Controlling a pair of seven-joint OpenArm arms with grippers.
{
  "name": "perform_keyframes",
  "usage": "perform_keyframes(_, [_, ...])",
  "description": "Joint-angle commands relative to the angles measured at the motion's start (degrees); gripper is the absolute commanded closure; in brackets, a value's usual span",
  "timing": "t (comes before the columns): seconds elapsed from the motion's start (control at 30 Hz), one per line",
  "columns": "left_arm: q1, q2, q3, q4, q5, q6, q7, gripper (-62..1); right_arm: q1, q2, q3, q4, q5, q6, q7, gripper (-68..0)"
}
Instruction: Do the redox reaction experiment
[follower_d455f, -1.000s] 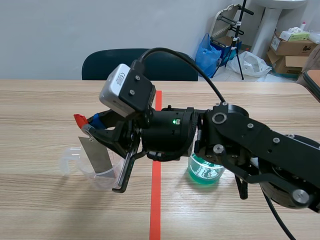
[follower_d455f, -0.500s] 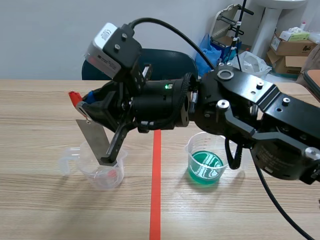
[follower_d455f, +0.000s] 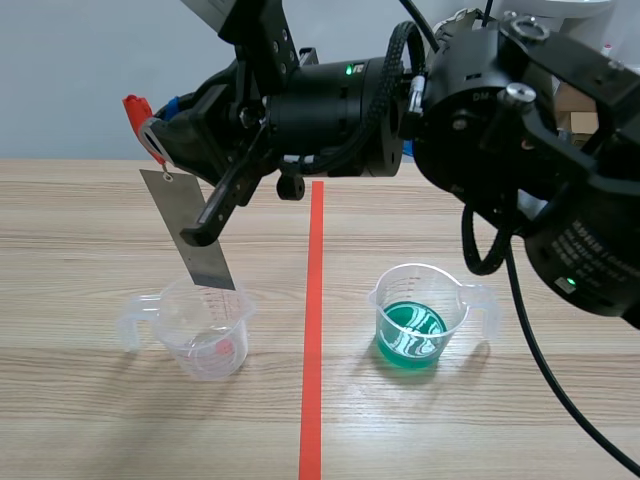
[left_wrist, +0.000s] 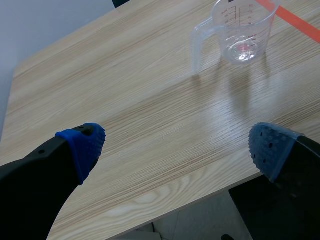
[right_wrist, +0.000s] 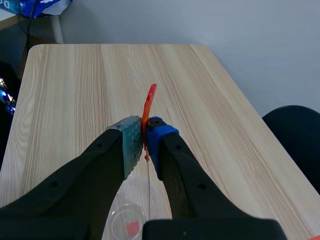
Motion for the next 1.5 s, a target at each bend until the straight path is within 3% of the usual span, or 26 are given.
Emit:
perform_keyframes(0.0, [0.1,0.0,0.0,0.9,-0.6,-0.1,-0.8,-61.5,1.1,0.0,0.7,1.5,0.9,-0.1,-0.3,-0.6])
perform_keyframes(0.5, [0.1,0.0,0.0,0.9,-0.6,-0.1,-0.8,-61.5,1.1,0.0,2.3,7.5,4.0,-2.7,-6.4,-0.6])
perform_keyframes(1.47, [0.1,0.0,0.0,0.9,-0.8,-0.1,-1.3,-61.5,1.1,0.0,2.3,8.5,5.2,-2.9,-6.7,-0.6])
